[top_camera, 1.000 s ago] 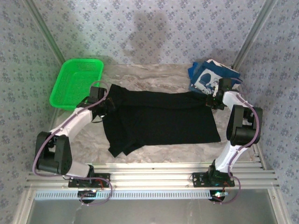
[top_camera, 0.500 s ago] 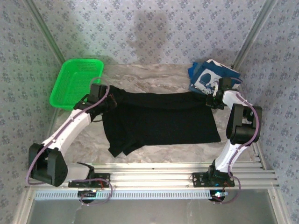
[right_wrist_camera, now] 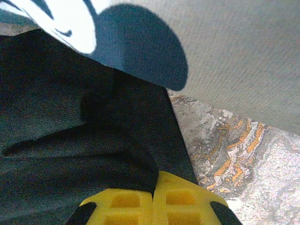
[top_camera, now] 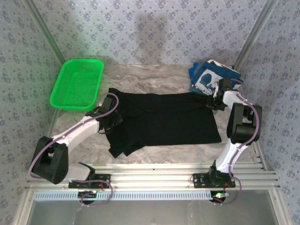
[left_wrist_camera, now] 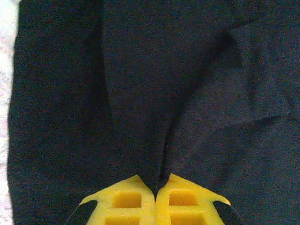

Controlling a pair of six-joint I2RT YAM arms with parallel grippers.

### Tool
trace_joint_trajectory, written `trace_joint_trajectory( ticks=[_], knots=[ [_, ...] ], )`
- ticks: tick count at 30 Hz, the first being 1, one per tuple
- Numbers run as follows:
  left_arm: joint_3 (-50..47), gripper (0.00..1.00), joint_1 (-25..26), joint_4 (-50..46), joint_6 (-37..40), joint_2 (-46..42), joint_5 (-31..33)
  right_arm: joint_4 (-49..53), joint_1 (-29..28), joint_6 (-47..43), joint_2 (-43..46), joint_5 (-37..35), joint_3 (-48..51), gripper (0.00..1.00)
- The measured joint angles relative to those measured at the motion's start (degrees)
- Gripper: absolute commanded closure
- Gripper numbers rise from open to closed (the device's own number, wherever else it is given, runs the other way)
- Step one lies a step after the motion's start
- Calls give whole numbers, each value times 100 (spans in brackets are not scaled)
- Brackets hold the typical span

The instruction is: Fold and stack the t-shirts

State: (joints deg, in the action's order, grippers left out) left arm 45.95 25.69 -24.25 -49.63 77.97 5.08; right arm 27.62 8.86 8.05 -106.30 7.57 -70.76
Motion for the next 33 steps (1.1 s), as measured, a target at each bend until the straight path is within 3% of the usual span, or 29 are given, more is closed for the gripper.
trace_joint_trajectory(
  ticks=[5,8,10,14,19,23,28,33],
  knots=[
    [-116,98,-9,-4,-114,411,122,0,17,0,-52,-37,-2,96],
    [-107,60,-20,-79,-190,540,232,26,31,13,-76,-35,-2,81],
    [-50,47,-33,-227,-227,520,273,61,37,24,-74,-37,-11,65],
    [407,29,-83,-645,-258,284,393,131,74,59,-11,-31,-39,48],
    [1467,26,-391,-918,-214,-240,476,323,157,262,595,201,-63,33],
    [1803,26,-791,-826,-142,-109,341,380,184,413,1196,520,-111,26],
    [1812,27,-1228,-474,-31,938,-33,389,122,485,1480,997,-111,24],
    [2061,28,-1499,-173,96,1991,-295,404,-63,487,1158,1145,-118,24]
  ],
)
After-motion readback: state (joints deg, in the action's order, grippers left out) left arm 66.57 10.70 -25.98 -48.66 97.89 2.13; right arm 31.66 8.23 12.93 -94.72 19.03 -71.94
